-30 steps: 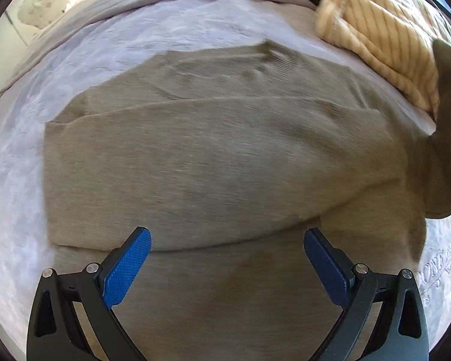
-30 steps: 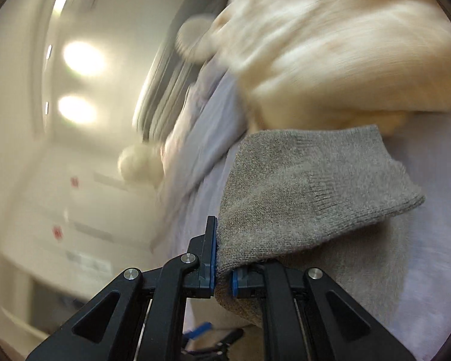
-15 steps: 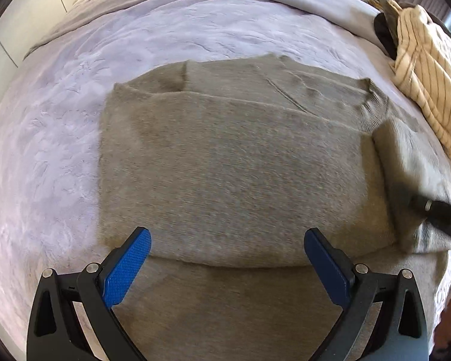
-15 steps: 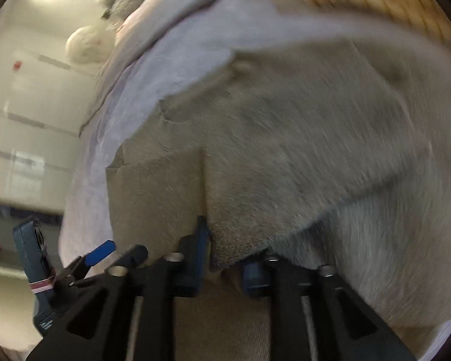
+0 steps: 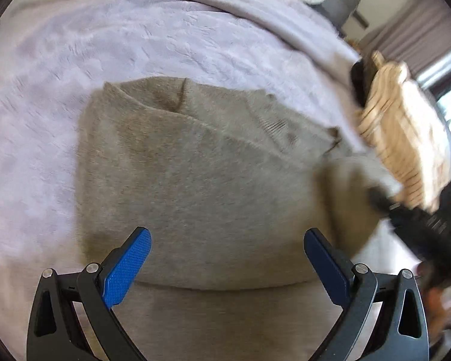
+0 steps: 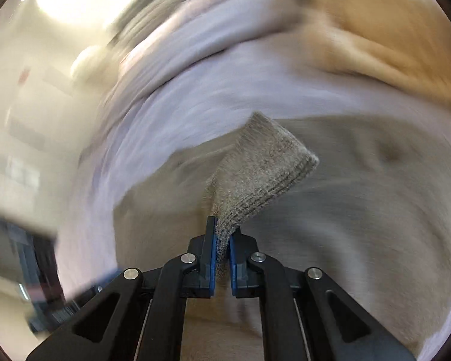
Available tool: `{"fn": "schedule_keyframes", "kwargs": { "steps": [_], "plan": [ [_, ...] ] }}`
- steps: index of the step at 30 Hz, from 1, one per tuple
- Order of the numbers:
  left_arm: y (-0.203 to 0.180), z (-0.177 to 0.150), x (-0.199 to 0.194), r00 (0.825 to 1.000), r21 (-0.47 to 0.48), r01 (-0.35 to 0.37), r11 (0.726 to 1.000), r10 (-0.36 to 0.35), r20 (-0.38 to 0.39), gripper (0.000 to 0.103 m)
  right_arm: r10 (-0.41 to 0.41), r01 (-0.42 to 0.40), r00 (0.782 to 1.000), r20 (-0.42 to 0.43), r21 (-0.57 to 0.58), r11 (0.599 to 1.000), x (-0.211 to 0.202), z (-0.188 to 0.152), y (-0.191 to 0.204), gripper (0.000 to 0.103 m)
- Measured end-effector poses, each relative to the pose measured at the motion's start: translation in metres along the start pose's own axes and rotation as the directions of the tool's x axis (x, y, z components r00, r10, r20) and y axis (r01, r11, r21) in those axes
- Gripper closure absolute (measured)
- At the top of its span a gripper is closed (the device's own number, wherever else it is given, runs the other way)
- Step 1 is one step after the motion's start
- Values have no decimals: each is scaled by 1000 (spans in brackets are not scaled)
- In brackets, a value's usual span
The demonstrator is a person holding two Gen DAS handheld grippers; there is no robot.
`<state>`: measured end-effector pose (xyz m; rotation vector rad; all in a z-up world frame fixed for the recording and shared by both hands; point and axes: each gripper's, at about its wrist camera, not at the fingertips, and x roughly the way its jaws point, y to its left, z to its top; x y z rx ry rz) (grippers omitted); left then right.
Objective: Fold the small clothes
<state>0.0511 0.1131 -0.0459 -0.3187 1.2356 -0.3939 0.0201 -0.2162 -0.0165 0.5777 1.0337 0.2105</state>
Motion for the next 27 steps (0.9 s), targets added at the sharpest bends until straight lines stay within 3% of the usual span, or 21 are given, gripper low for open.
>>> {"fn": "schedule_keyframes", "kwargs": {
  "steps": [4,7,9,11,14,16,18,20,23,27],
  "plan": [
    [-1,2,2,990,-64,143,988,-143,-5,1,-7,-17,993,-115,-206,978,31,-20,48,95],
    [0,1,11,975,-102,218,971,-221,-29,1,-25,-23,981,-191,-244,969,46,-37,55,91],
    [-3,0,16,971,-111,229,967,-236,-46,1,-29,-29,971,-239,-235,971,47,-46,51,82],
    [-5,-3,19,970,-109,230,967,-237,-56,1,-17,-45,966,-257,-233,972,40,-55,47,63],
    [-9,-6,19,972,-100,219,971,-226,-61,1,-27,-28,971,-236,-229,973,14,-71,32,55],
    [-10,-5,20,973,-95,214,972,-220,-64,1,-24,-14,973,-231,-164,986,-3,-73,14,55],
    [-12,-4,24,976,-87,203,975,-209,-68,1,-12,11,974,-226,-8,1000,-27,-78,-26,55],
    [-16,-3,28,978,-75,188,979,-193,-72,1,3,28,979,-204,150,988,-48,-85,-62,55],
    [-21,-4,28,982,-58,168,984,-172,-75,1,55,-5,992,-115,398,917,-79,-98,-121,55],
    [-23,-5,29,986,-47,145,988,-149,-82,2,61,-54,998,8,565,823,-101,-99,-167,55]
  ]
}}
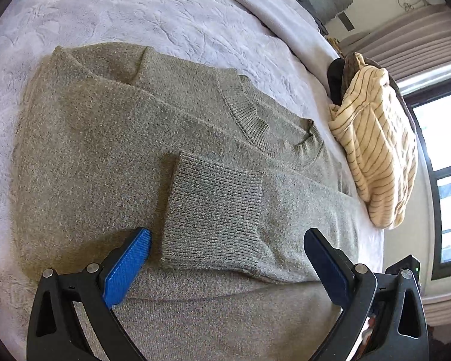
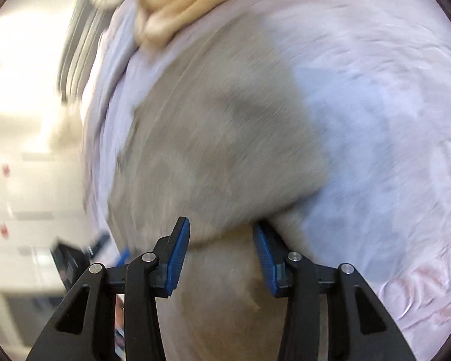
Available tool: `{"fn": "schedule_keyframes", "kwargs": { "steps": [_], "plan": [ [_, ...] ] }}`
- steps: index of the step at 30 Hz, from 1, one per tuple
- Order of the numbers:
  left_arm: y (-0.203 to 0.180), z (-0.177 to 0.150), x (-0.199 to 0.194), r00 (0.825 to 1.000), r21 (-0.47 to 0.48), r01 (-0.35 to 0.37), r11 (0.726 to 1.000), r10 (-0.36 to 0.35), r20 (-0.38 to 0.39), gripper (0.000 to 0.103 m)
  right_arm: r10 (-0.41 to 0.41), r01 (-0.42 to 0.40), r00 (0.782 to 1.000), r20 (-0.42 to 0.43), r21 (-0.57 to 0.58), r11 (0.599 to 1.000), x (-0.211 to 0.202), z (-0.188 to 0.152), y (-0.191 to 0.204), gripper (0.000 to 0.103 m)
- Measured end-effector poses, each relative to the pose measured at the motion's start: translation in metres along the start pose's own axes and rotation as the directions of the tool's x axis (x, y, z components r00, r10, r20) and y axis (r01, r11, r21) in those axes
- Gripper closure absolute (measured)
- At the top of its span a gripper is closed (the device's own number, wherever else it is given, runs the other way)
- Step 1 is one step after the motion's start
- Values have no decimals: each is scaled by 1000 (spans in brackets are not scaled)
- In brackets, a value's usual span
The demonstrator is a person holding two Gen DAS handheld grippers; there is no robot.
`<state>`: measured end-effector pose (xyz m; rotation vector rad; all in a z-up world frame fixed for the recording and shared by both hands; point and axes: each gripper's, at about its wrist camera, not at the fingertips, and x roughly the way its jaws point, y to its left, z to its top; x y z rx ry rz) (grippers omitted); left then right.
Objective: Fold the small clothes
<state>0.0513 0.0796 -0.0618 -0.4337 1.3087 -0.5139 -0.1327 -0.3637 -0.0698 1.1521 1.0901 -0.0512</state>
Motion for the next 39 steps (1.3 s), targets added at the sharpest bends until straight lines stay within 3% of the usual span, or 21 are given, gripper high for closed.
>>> {"fn": "schedule_keyframes", "kwargs": {
  "steps": [1,2,3,4,5,8,12,17,21,24,26,27,34,39],
  "plan": [
    [-1,0,0,1000,2,-10,1000,10,0,14,9,-9,1000,14,18,1000,0,5,-3,56],
    [-3,1,2,1000,6,-29,1000,29,-6,34,4,-5,1000,22,22,1000,1,7,-5,73],
    [-3,2,4,999,8,-52,999,52,-13,45,-14,14,1000,28,17,1000,0,10,-5,89],
    [-2,2,5,997,9,-74,997,74,-18,75,-49,50,998,29,-10,999,7,12,0,97],
    [0,3,5,998,8,-61,998,61,-31,89,-56,57,998,29,-28,998,7,13,2,97],
    [-2,1,-11,1000,18,-27,999,27,1,90,-75,80,996,40,-122,989,-5,16,14,97],
    [-9,-8,-30,999,76,-42,996,39,36,90,-101,107,994,37,-201,974,-11,15,21,97],
    [18,-15,-17,991,35,-134,990,134,7,90,-108,106,994,-8,-152,983,4,17,3,97],
    [24,-16,-21,989,34,-147,988,147,9,90,-111,104,993,-41,-149,983,2,9,0,91],
    [19,-17,-30,983,76,-184,980,183,17,90,-145,134,989,-29,-226,965,-13,0,11,77],
    [15,-15,-36,981,97,-193,976,192,26,90,-131,132,991,19,-270,954,-28,0,18,48],
    [12,-15,-39,980,104,-197,975,195,31,90,-124,132,991,46,-279,951,-36,3,19,44],
    [-18,1,-42,979,169,-199,965,189,75,90,-30,40,991,131,-69,997,-39,70,-17,44],
    [-35,3,-16,976,203,-218,955,213,48,90,131,-134,991,40,64,989,-3,103,-38,47]
  ]
}}
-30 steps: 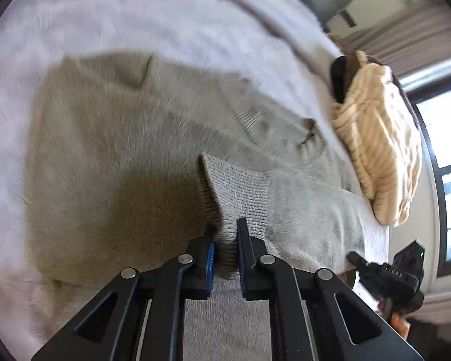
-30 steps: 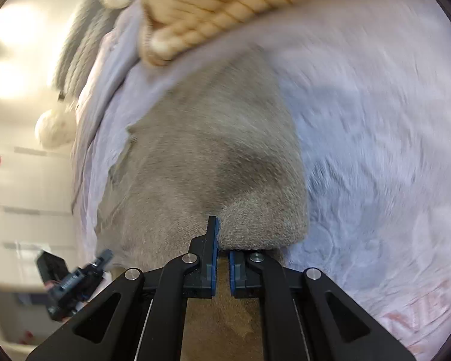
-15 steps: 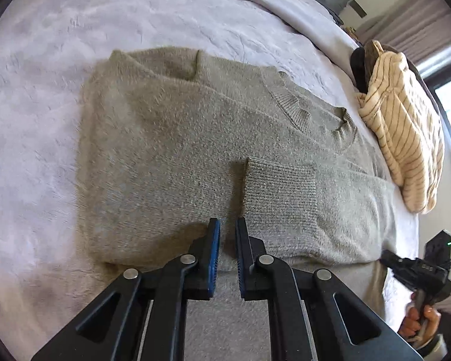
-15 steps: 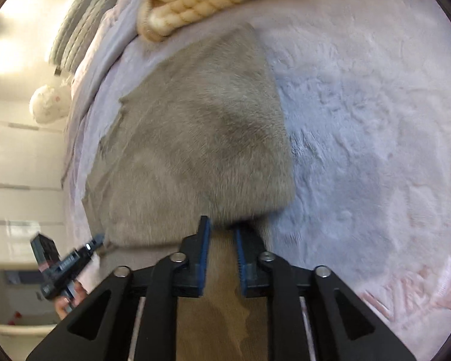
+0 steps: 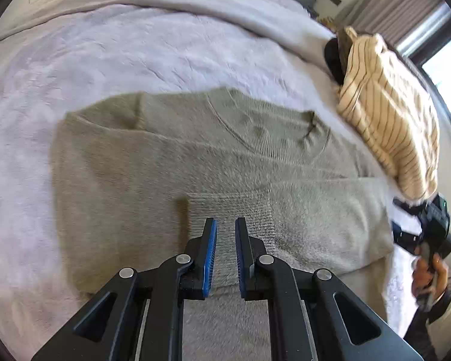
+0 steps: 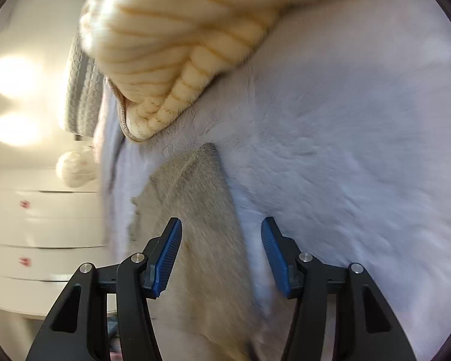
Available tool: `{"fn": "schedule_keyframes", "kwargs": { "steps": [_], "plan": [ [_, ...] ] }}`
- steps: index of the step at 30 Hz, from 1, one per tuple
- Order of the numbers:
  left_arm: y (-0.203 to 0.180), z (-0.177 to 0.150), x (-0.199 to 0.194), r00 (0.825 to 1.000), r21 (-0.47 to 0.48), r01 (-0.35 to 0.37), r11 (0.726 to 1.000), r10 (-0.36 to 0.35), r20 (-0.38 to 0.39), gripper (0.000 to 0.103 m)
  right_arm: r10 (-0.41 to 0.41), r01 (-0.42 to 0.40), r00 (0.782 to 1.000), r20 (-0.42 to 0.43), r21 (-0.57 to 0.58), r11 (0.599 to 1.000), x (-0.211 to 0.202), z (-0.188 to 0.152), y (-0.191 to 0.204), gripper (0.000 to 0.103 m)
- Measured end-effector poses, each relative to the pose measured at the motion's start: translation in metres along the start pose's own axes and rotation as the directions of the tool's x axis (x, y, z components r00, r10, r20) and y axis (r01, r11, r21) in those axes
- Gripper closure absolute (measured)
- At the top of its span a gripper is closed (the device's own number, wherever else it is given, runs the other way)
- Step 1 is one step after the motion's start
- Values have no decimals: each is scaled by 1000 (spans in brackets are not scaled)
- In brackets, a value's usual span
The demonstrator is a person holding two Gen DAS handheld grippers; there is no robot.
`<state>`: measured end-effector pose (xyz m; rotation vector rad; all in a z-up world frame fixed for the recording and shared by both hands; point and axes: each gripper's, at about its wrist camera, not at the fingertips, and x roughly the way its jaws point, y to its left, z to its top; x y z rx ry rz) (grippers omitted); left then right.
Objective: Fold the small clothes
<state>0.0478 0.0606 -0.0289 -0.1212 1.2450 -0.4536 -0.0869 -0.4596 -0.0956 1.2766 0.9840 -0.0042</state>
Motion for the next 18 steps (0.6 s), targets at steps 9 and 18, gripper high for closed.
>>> {"fn": "schedule_keyframes", "kwargs": {
  "steps": [9,18],
  "plan": [
    [-9,-10,21,995,49,-98,994,99,-25,90,-333,364,929,159,-547,754,9,-33,110,95],
    [-7,-12,27,994,76,-109,991,111,-19,90,-459,492,867,193,-470,732,30,-29,69,85]
  ]
}}
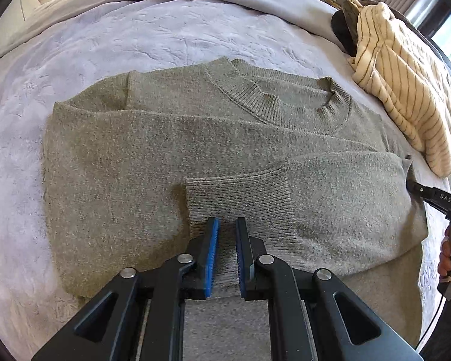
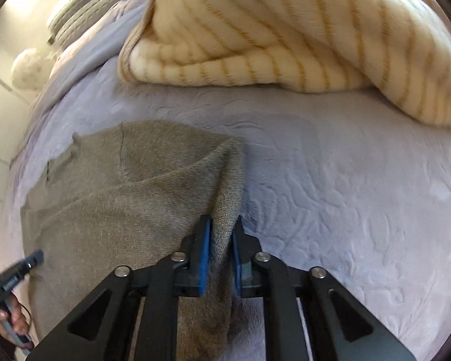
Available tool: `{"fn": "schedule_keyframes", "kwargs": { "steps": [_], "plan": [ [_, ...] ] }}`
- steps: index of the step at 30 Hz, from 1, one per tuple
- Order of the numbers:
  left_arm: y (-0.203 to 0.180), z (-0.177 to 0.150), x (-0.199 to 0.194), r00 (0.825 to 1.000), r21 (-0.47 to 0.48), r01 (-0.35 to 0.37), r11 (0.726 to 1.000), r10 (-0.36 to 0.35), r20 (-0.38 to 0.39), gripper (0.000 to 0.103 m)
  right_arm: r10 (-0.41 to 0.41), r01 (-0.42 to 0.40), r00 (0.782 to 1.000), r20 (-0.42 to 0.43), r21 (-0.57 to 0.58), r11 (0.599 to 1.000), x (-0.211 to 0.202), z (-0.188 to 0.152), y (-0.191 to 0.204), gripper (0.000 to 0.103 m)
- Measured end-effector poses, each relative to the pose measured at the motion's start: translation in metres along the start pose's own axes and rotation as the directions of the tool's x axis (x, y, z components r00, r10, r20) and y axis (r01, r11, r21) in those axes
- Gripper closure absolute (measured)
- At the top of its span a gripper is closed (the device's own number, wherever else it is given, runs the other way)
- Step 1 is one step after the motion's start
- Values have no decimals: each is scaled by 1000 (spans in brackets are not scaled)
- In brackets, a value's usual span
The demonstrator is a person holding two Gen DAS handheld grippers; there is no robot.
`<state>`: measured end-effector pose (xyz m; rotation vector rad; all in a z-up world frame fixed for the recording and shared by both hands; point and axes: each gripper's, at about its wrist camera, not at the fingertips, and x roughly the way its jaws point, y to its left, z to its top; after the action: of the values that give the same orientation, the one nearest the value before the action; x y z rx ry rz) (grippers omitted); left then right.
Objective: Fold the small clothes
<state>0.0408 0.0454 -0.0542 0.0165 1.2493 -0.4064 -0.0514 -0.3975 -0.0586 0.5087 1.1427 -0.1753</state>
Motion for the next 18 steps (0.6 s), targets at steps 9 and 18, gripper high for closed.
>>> {"fn": "schedule_keyframes", "kwargs": {
  "steps": [9,18],
  "plan": [
    [21,-9,-27,999,31,-52,998,52,-7,90,3,-7,999,50,73,997,-59,-28,-8,79],
    [1,-16,-5,998,65,-46,997,48,-28,90,46,-53,991,-123,-55,997,-7,-62,64,77]
  ]
}}
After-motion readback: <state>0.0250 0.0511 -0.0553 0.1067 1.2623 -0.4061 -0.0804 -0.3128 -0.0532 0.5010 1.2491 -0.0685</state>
